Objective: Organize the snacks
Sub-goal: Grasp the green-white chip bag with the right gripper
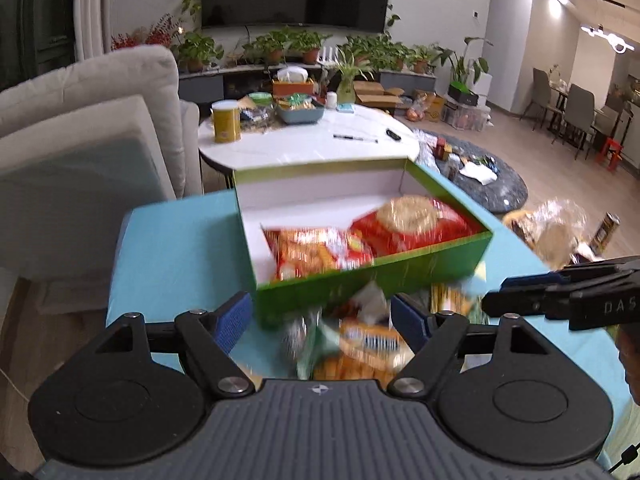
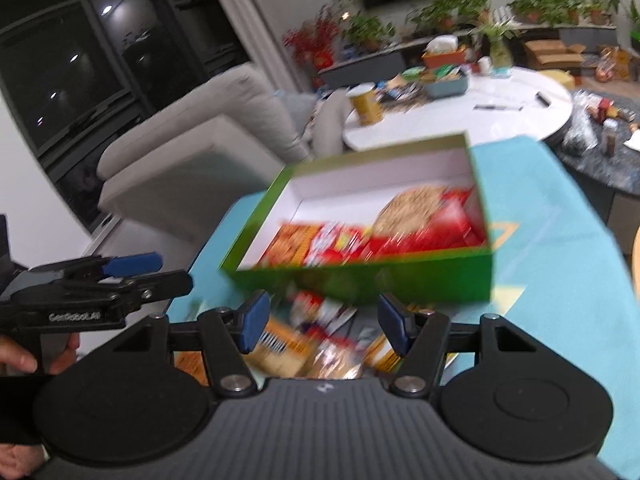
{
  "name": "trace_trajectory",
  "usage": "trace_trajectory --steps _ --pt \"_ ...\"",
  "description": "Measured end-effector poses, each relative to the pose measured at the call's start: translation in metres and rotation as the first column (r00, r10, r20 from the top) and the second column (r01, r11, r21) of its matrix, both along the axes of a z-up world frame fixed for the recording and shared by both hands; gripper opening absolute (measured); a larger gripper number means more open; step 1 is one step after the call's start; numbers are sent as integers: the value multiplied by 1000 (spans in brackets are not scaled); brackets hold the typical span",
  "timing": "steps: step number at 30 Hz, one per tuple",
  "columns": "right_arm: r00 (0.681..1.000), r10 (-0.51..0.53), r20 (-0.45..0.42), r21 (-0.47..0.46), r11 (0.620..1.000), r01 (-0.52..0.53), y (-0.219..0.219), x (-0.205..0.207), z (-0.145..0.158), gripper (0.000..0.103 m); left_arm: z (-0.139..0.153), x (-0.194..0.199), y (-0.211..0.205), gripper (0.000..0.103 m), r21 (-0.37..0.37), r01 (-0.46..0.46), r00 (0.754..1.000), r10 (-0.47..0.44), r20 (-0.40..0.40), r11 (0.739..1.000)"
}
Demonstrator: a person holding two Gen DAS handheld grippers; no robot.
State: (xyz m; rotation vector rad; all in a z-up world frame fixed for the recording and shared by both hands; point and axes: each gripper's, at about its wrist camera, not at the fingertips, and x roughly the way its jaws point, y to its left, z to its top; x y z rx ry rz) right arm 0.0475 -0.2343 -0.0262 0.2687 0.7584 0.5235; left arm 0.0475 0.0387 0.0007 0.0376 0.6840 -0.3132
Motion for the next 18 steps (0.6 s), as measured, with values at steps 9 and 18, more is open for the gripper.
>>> trace_trajectory --steps 9,18 --pt "985 103 -135 64 993 -95 40 -19 -34 80 -31 -11 11 52 3 63 994 -63 -93 998" --pt "974 89 -210 68 995 -76 50 -21 -51 80 -41 -10 20 51 -11 101 989 -102 -110 995"
